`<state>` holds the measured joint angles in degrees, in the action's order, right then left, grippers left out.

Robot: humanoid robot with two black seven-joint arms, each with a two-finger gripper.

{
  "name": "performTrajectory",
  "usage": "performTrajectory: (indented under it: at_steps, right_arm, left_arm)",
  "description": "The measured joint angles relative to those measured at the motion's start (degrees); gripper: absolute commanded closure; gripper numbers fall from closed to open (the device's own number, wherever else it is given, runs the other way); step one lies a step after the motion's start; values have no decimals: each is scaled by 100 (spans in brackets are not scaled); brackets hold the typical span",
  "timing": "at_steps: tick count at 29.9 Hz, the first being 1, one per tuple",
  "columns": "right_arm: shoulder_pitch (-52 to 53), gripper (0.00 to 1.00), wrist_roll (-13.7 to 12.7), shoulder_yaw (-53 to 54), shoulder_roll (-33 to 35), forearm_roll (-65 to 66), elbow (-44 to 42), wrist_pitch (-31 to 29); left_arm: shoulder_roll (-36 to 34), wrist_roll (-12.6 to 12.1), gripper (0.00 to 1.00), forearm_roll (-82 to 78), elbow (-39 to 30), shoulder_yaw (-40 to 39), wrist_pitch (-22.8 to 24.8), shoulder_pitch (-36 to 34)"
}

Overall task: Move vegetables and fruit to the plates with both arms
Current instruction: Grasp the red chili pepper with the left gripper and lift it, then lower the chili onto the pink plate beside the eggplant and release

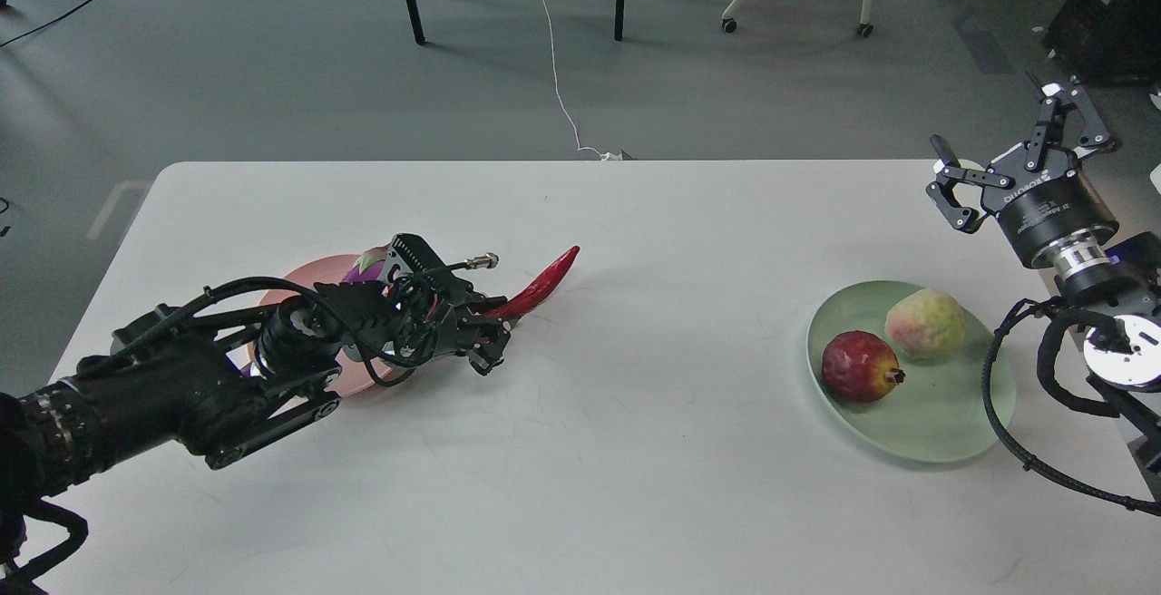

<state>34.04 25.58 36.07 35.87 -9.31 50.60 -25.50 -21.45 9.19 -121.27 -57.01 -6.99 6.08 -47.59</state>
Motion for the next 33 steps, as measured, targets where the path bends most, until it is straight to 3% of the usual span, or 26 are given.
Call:
performTrajectory:
  at_steps: [5, 12, 19, 23, 29, 31, 33]
  right_arm:
    - [8, 1, 0, 10, 8, 0, -10, 8]
    - [30, 1, -2, 23, 33, 0, -146, 45]
    - [29, 1, -2, 24, 9, 8, -200, 46]
    - [29, 1, -2, 23, -38, 8, -200, 46]
    - [118, 1, -2, 16, -146, 15, -182, 61]
    - [140, 1, -2, 11, -149, 16, -180, 61]
    - [145, 1, -2, 2, -150, 17, -181, 60]
  left_arm:
    - [-407, -3, 85, 461, -595, -340, -34, -116]
    - [-2124, 81, 85, 1211, -1609, -508, -21, -337]
    - [-3641, 804, 85, 1256, -1790, -432, -497, 293]
    - [-3949, 866, 84, 1245, -2236, -424, -706, 627]
    - [-3931, 743, 82, 1116, -2471, -332, -724, 821]
    - [-3872, 733, 76, 1065, -2469, -271, -724, 926]
    - [-3726, 735, 56, 1023, -2391, -227, -724, 1011]
